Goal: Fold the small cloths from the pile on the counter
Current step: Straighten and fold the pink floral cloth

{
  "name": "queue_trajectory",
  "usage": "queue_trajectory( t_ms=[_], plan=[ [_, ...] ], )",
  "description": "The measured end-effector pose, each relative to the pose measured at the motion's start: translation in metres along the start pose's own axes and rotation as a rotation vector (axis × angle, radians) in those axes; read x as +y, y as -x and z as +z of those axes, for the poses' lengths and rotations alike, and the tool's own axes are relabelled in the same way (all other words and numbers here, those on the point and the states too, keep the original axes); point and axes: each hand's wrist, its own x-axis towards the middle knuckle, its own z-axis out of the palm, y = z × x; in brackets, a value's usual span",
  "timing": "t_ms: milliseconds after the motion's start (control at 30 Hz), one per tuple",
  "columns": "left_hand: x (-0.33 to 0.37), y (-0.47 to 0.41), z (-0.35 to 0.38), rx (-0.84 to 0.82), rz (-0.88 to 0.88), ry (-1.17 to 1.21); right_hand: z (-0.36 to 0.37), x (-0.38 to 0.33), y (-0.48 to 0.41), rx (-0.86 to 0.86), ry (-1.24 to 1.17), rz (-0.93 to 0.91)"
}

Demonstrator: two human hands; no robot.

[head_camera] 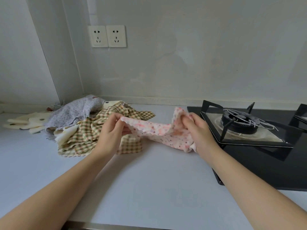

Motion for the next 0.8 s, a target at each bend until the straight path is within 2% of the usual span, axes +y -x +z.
queue_trajectory(
  t_ms=[167,333,567,667,800],
  plan=[
    [0.002,-0.007,0.003,0.195,-0.068,-0.047,-0.004,-0.002,0.000,0.075,-0.063,0.101],
    [0.010,-0.012,0.000,-0.051,-0.162,0.023,-0.008,-0.010,-0.004,-0.093,-0.211,0.228],
    [0.020,-0.027,-0.011,-0.194,-0.361,0.012,-0.024,-0.040,-0.021,-0.155,-0.348,0.417],
    [0.025,-0.034,-0.014,-0.162,-0.376,-0.028,-0.037,-0.045,-0.034,-0.146,-0.281,0.394],
    [0.035,-0.053,-0.005,-0.051,-0.354,-0.203,-0.033,-0.051,-0.052,-0.132,0.015,0.357]
  ],
)
